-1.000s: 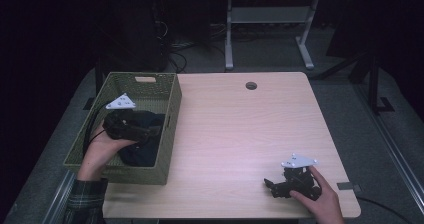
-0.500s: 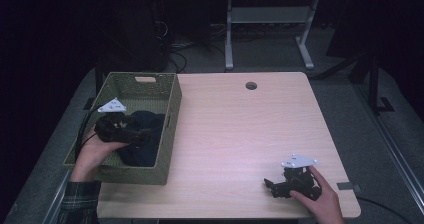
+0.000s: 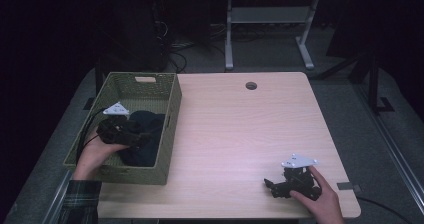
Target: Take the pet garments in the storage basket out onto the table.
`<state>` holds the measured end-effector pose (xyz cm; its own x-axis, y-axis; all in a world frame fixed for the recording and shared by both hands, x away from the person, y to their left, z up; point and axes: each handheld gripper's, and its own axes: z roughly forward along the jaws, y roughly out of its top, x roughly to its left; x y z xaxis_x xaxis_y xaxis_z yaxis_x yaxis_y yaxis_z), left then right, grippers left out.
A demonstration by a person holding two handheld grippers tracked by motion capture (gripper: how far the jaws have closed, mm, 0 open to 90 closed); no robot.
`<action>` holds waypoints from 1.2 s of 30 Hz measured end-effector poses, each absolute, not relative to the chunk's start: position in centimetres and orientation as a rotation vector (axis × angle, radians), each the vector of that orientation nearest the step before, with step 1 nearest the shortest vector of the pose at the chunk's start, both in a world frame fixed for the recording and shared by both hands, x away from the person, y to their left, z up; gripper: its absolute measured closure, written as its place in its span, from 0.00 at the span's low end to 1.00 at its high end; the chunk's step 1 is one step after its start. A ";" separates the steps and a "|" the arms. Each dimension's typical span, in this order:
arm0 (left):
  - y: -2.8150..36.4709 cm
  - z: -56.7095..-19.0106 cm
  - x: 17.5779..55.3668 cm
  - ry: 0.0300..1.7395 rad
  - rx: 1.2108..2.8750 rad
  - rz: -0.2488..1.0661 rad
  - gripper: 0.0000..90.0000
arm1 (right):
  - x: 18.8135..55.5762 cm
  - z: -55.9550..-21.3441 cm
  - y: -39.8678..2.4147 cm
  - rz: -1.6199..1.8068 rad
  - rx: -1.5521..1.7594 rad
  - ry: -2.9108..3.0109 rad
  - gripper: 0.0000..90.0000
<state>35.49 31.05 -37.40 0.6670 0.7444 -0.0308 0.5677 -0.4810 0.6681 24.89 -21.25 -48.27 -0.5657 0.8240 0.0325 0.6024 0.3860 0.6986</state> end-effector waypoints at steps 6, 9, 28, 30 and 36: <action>30.8 -38.6 35.9 1.029 2.259 0.317 0.22 | 24.9 -48.3 -21.3 0.973 1.246 2.329 0.00; 30.6 -38.9 36.1 1.020 2.300 0.308 0.22 | 24.9 -48.3 -21.3 0.973 1.246 2.330 0.00; 29.3 -41.5 37.0 1.086 2.460 0.199 0.18 | 24.9 -48.3 -21.3 0.973 1.245 2.329 0.00; 29.1 -41.8 37.1 1.103 2.488 0.180 0.18 | 24.9 -48.3 -21.3 0.973 1.245 2.329 0.00; 28.7 -42.5 37.3 1.127 2.554 0.177 0.16 | 24.9 -48.3 -21.3 0.973 1.245 2.330 0.00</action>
